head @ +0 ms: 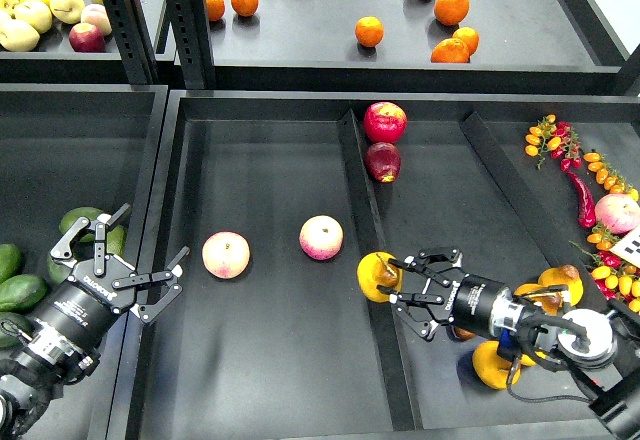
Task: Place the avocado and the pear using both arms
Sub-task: 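Lift the pear and carry it into the compartment of yellow fruit, then lower the pear beside the other pears and open the right gripper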
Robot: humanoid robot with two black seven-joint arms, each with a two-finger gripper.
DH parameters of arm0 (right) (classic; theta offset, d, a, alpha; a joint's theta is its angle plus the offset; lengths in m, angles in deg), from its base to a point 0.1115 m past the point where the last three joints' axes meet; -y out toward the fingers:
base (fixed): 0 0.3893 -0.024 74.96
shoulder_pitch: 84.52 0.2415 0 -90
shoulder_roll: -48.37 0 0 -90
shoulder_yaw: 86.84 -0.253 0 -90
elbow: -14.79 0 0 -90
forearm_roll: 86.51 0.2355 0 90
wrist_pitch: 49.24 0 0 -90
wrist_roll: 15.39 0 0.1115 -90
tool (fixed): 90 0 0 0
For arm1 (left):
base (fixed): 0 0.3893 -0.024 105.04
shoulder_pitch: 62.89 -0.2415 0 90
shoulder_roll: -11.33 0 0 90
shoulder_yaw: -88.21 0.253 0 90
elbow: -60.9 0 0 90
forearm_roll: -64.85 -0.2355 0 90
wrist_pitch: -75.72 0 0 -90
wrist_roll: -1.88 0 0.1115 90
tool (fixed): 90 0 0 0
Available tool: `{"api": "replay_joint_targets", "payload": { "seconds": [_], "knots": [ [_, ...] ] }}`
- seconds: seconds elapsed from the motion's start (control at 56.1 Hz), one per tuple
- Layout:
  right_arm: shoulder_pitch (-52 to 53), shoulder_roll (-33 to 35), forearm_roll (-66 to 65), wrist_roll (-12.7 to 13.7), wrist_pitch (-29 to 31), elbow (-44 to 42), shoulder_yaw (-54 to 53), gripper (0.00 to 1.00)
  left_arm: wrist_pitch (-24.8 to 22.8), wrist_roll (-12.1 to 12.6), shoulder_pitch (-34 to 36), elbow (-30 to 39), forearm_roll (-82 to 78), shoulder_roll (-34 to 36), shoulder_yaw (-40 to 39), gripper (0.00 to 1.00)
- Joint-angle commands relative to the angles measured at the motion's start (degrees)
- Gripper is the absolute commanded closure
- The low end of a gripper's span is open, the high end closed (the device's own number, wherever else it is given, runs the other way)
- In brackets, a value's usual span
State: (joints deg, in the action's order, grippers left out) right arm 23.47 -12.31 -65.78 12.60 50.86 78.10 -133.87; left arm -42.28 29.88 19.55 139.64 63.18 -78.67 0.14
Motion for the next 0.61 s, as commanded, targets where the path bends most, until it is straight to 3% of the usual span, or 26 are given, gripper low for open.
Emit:
{"api": "replay_joint_targets", "payload": {
  "seconds": [0.0,0.16,0.588],
  "knots": [
    [-2.52,3.71,1.24,0.01,0.89,1.47,-0.08,0.83,0.0,0.0,0.0,-0.08,0.0,0.0,0.0,0.01],
    [-7.53,6.44,1.15,0.01,4.05,1.29,-0.44,0.82,0.0,0.0,0.0,-0.08,0.0,0.0,0.0,0.01],
    [-11.14,5.21,0.71,0.01,8.18,-5.39,-0.35,0.81,0.0,0.0,0.0,-0.08,0.0,0.0,0.0,0.01]
  ]
}}
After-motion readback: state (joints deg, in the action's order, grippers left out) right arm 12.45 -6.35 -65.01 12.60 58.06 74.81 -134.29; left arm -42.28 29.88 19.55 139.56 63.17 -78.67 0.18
